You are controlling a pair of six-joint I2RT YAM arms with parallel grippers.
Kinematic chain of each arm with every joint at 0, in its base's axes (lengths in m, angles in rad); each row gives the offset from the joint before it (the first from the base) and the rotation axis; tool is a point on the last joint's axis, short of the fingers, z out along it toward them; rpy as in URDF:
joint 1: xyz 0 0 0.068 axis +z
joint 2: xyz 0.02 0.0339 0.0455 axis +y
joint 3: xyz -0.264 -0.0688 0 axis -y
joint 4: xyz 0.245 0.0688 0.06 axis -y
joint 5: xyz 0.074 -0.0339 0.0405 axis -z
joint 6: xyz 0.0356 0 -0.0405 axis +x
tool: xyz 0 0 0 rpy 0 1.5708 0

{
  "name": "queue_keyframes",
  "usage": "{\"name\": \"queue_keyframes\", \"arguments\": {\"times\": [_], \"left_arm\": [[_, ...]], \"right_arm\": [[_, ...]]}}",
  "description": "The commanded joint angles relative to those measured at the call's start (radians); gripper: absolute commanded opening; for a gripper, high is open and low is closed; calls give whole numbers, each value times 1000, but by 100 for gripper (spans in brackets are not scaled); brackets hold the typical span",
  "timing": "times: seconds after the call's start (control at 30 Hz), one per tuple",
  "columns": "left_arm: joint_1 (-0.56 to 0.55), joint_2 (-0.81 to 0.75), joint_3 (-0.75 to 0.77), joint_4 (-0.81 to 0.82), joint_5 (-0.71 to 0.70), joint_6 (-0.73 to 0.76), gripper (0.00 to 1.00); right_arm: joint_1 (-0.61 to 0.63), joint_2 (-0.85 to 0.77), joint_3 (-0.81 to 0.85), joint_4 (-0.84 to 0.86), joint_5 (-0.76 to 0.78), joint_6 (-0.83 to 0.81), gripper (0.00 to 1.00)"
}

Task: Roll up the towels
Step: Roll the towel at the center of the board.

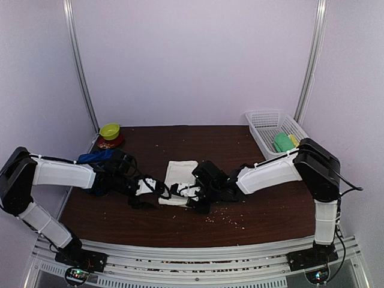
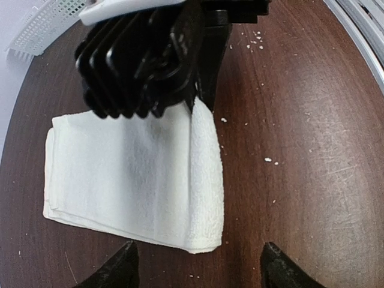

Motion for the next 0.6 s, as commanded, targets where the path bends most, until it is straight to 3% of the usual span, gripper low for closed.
{"name": "queue_keyframes", "arguments": {"times": [0.0,0.57], "left_arm": [[8,-17,-16,110,-27,-35,69],[-37,44,-23,169,-118,-30,62]], "right_arm": [[-24,46,54,-114,-90,67,2],[-120,167,257,-334,-308,163,2]]}}
